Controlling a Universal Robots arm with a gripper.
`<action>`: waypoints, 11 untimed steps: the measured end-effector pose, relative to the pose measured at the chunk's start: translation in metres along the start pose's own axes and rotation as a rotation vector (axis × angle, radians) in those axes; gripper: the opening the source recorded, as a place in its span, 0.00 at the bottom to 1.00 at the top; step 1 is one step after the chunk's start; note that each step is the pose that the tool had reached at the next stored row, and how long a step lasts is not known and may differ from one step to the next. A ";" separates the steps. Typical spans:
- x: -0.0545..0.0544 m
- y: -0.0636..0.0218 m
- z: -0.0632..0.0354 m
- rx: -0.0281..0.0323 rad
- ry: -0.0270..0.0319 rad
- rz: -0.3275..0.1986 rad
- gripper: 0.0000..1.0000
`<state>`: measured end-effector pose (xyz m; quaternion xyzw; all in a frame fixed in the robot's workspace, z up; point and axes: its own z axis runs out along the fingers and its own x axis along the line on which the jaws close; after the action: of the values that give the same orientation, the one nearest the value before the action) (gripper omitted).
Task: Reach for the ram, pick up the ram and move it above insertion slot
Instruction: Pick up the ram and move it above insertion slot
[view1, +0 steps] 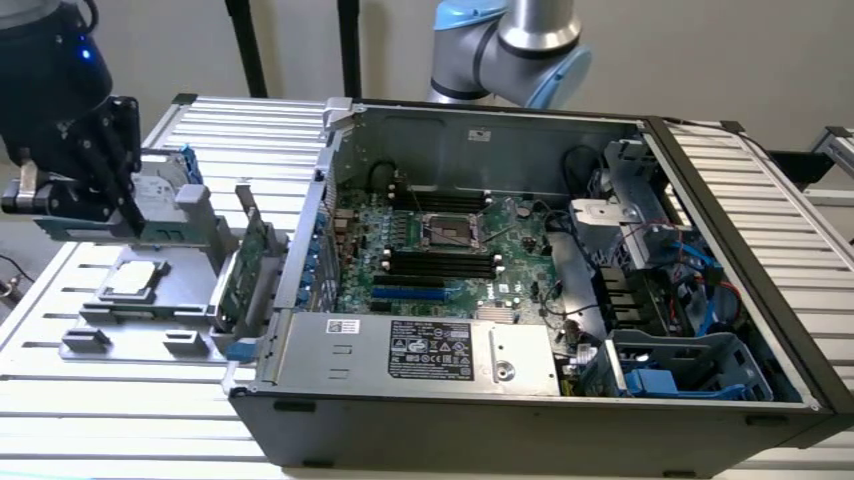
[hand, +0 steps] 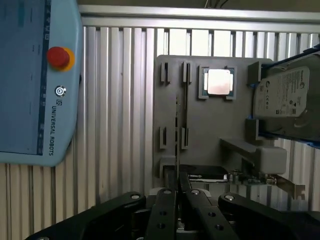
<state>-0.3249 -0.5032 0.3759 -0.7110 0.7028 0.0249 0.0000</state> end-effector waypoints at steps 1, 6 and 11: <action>0.000 -0.0033 -0.0046 -0.0002 -0.0018 -0.002 0.13; -0.001 -0.0213 -0.0251 -0.0015 -0.0125 -0.009 0.13; -0.001 -0.0426 -0.0371 -0.0029 -0.0215 -0.016 0.13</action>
<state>-0.2810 -0.5033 0.4115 -0.7162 0.6971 0.0335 0.0068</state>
